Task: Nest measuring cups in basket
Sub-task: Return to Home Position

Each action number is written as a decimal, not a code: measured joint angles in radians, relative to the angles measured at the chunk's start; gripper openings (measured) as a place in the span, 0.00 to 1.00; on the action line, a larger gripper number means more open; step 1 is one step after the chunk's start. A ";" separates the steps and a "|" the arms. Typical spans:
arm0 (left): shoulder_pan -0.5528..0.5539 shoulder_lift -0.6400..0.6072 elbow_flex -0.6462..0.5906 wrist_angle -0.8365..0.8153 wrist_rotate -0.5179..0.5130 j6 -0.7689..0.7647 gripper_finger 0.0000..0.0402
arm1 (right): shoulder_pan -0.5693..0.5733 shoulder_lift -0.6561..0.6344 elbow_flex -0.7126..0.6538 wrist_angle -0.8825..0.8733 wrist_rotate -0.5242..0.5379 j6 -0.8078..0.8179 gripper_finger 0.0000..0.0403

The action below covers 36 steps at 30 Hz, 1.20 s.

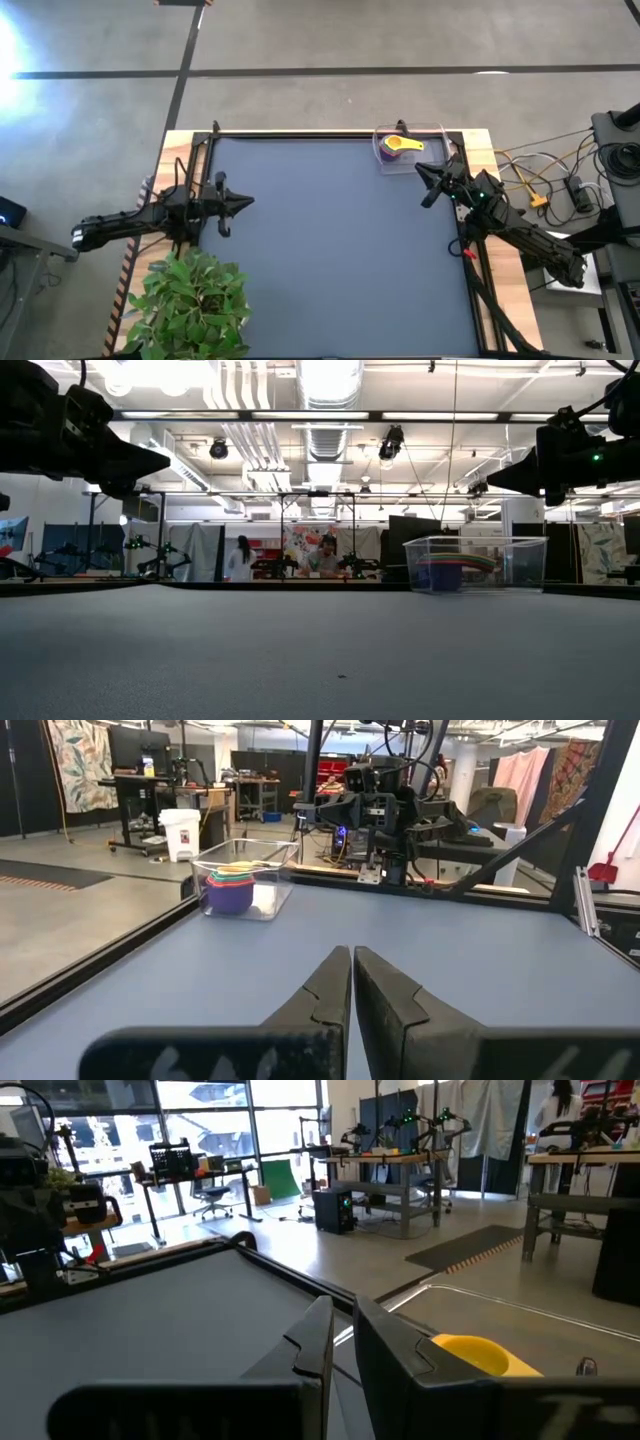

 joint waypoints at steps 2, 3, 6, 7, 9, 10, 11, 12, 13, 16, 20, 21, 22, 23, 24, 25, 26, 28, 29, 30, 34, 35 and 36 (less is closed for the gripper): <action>0.000 0.000 0.000 0.000 0.000 0.000 0.00 | 0.000 0.000 0.000 0.000 0.000 0.000 0.08; 0.000 0.000 0.001 0.000 0.000 0.000 0.00 | 0.000 0.000 0.000 0.000 0.000 0.000 0.08; 0.000 0.001 0.006 -0.007 0.000 0.000 0.00 | 0.000 0.000 0.002 0.000 0.000 0.000 0.08; 0.000 0.000 0.007 -0.009 0.000 0.000 0.00 | 0.000 0.000 0.002 0.000 0.000 0.000 0.08; 0.000 -0.001 0.010 -0.008 0.000 0.000 0.00 | 0.000 0.000 0.005 0.000 0.000 0.000 0.08; 0.000 -0.001 0.011 -0.007 0.000 0.000 0.00 | 0.000 0.000 0.006 0.000 0.000 0.000 0.08; 0.000 0.000 0.011 -0.007 0.000 0.000 0.00 | 0.000 0.000 0.007 0.000 0.000 0.000 0.08; 0.000 0.001 0.012 -0.007 0.000 0.000 0.00 | 0.000 0.000 0.008 0.001 0.000 0.000 0.08; 0.000 0.001 0.012 -0.006 0.000 0.000 0.00 | 0.000 0.000 0.009 0.002 0.000 0.000 0.08; 0.000 0.001 0.012 -0.005 0.000 0.000 0.00 | 0.000 0.000 0.009 0.003 0.000 0.000 0.08; 0.000 0.001 0.013 -0.003 0.000 0.000 0.00 | 0.000 0.000 0.011 0.003 0.000 0.000 0.08; 0.000 0.001 0.014 -0.003 0.000 0.000 0.00 | 0.000 0.000 0.011 0.003 0.000 0.000 0.08; 0.000 0.001 0.014 -0.003 0.000 0.000 0.00 | 0.000 0.000 0.011 0.003 0.000 0.000 0.08; 0.000 0.001 0.014 -0.003 0.000 0.000 0.00 | 0.000 0.000 0.011 0.003 0.000 0.000 0.08; 0.000 0.001 0.014 -0.003 0.000 0.000 0.00 | 0.000 0.000 0.011 0.003 0.000 0.000 0.08; 0.000 0.001 0.014 -0.002 0.000 0.000 0.00 | 0.000 0.000 0.011 0.003 0.000 0.000 0.08; 0.000 0.001 0.014 -0.002 0.000 0.000 0.00 | 0.000 0.000 0.012 0.003 0.000 0.000 0.08; 0.000 0.001 0.014 -0.002 0.000 0.000 0.00 | 0.000 0.000 0.013 0.003 0.000 0.000 0.08; 0.000 0.001 0.014 -0.002 0.000 0.000 0.00 | 0.000 0.000 0.013 0.003 0.000 0.000 0.08; 0.000 0.001 0.014 -0.001 0.000 0.000 0.00 | 0.000 0.000 0.014 0.003 0.000 0.000 0.08; 0.000 0.001 0.015 0.001 0.000 0.000 0.00 | 0.000 0.000 0.014 0.003 0.000 0.000 0.08; 0.000 0.001 0.016 0.001 0.000 0.000 0.00 | 0.000 0.000 0.014 0.003 0.000 0.000 0.08; 0.000 0.001 0.016 0.001 0.000 0.000 0.00 | 0.000 0.000 0.014 0.003 0.000 0.000 0.08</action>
